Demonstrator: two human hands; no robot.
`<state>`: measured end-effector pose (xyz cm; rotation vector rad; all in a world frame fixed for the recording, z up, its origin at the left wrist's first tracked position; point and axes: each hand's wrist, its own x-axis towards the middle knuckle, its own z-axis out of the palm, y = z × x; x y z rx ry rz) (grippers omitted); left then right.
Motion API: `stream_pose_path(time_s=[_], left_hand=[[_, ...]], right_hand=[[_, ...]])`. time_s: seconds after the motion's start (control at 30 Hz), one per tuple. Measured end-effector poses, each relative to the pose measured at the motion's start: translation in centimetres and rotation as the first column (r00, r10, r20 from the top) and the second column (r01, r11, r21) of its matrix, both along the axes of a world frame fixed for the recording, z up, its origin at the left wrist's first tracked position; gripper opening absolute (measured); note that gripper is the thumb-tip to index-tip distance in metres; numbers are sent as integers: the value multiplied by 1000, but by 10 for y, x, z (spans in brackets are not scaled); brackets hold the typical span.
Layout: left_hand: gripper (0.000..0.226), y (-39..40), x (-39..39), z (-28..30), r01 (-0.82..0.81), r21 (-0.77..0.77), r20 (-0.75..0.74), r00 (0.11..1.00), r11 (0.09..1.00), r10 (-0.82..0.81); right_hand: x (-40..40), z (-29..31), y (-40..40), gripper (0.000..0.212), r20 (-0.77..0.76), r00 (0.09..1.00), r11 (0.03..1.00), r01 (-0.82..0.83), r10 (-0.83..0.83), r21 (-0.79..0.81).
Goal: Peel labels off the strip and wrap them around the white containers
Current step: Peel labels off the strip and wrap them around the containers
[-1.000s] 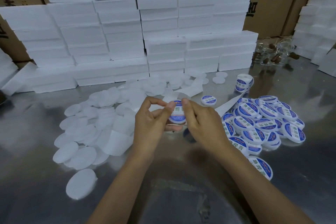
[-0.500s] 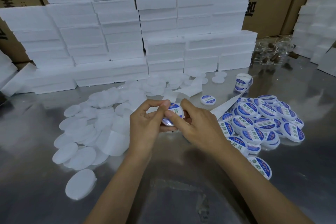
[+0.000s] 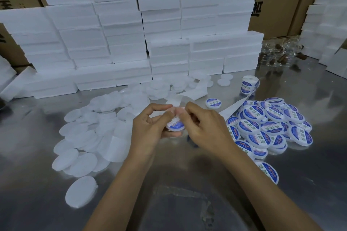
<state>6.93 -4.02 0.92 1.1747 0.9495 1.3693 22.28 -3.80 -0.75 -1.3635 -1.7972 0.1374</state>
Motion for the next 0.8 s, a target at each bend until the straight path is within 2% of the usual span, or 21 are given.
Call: stream_pose_path(time_s=[0.07, 0.2, 0.3, 0.43, 0.53, 0.63, 0.8], left_hand=[[22, 0, 2, -2, -82, 0, 2, 997, 997, 82], [23, 1, 4, -4, -166, 16, -41, 985, 986, 166], [16, 3, 6, -7, -114, 17, -63, 991, 993, 114], [19, 6, 8, -16, 6, -79, -132, 991, 997, -16], [20, 10, 7, -25, -26, -136, -178, 984, 990, 1], [20, 14, 5, -33, -63, -130, -230, 973, 989, 32], [20, 19, 2, -39, -94, -115, -262, 963, 989, 62]], right_hand=[[-2, 0, 0, 50, -33, 998, 995, -48, 45, -89], [1, 2, 2, 54, -220, 966, 959, -186, 138, -215], [11, 6, 4, 48, -164, 980, 959, -148, 109, -243], [52, 12, 12, 42, -110, 992, 970, 27, -55, -241], [96, 11, 13, 45, -32, 959, 947, 273, -282, -171], [132, 5, 12, 46, -8, 861, 847, 498, -508, -189], [168, -6, 8, 46, 128, 683, 584, 694, -720, -421]])
